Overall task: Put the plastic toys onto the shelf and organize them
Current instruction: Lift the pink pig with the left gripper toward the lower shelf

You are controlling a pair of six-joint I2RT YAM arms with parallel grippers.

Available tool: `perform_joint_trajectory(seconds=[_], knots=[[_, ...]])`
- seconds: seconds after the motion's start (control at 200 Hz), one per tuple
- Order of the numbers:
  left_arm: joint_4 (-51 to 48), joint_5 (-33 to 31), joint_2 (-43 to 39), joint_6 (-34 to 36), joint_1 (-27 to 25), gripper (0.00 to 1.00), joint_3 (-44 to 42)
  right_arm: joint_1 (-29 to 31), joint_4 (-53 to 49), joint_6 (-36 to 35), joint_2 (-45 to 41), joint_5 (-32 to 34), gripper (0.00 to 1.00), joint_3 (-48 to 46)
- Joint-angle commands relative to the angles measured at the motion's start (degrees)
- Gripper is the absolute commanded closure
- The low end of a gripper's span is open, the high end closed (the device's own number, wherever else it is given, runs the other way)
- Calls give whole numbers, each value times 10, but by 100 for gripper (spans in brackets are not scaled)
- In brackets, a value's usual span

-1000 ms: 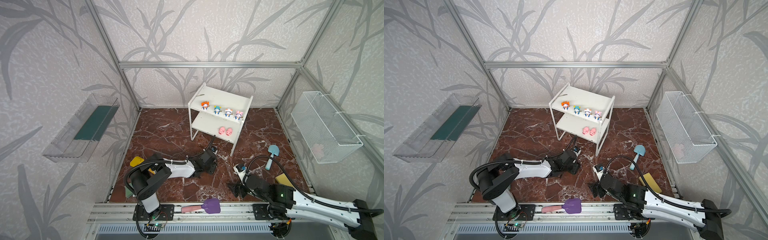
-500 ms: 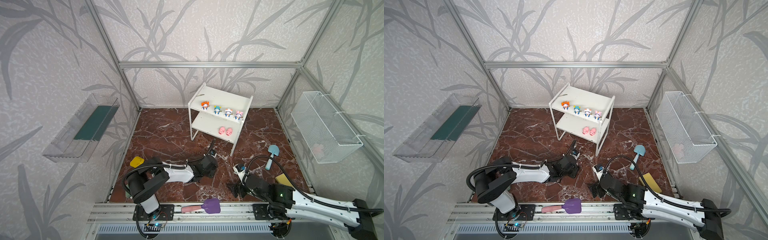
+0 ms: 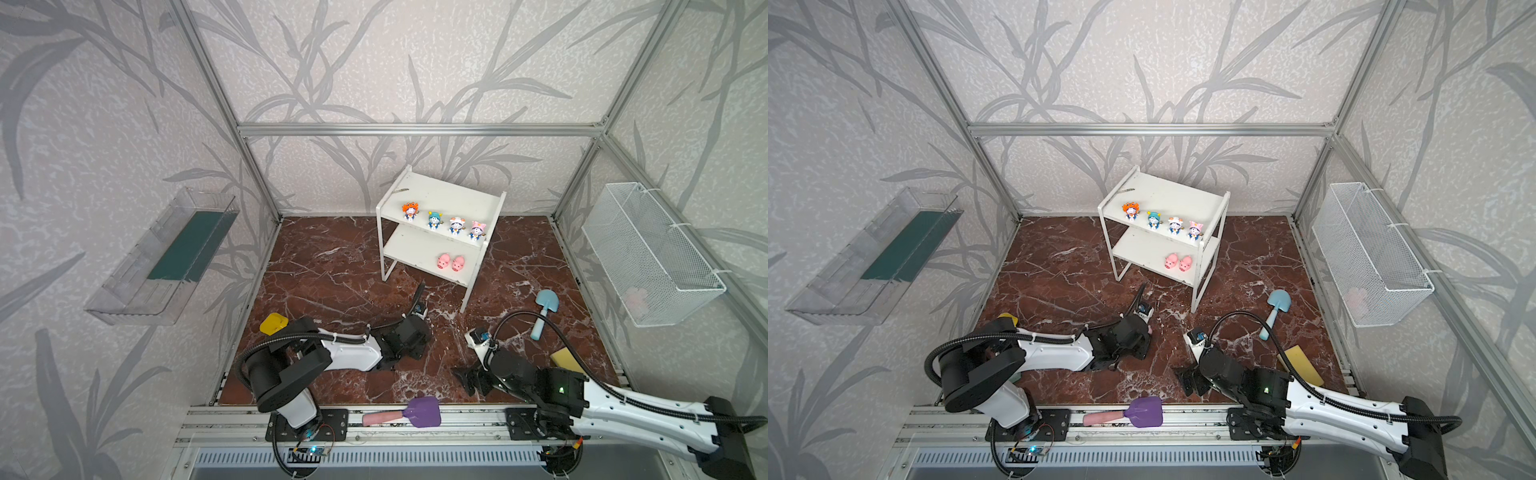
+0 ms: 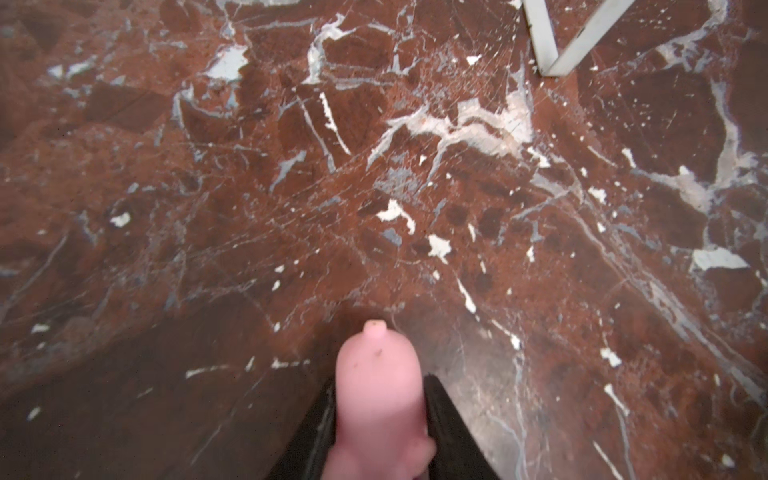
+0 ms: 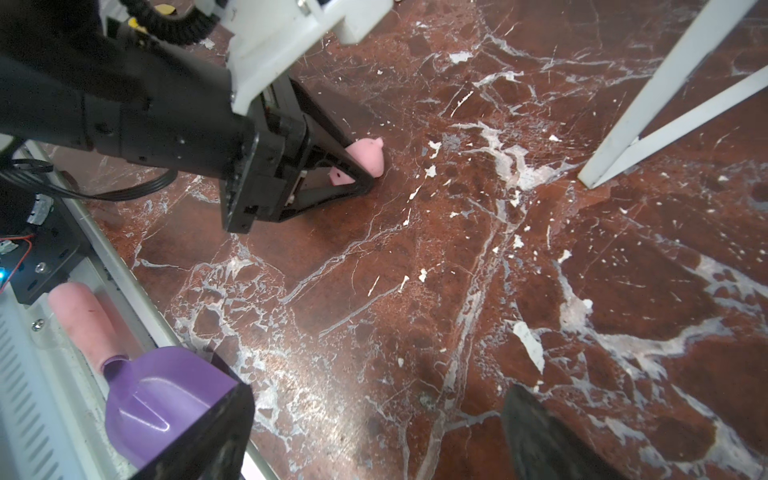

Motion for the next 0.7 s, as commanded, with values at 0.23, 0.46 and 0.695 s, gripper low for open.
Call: perform_joint_trajectory(seconds=[0.23, 0.46, 0.695], knots=[[-141, -70, -140, 58, -3, 70, 16, 2, -5, -5, -8, 4, 7, 21], [-111, -80, -197, 143, 14, 69, 45, 3, -16, -6, -25, 7, 7, 19], [-50, -19, -200, 191, 65, 68, 81, 3, -32, -5, -39, 11, 7, 20]])
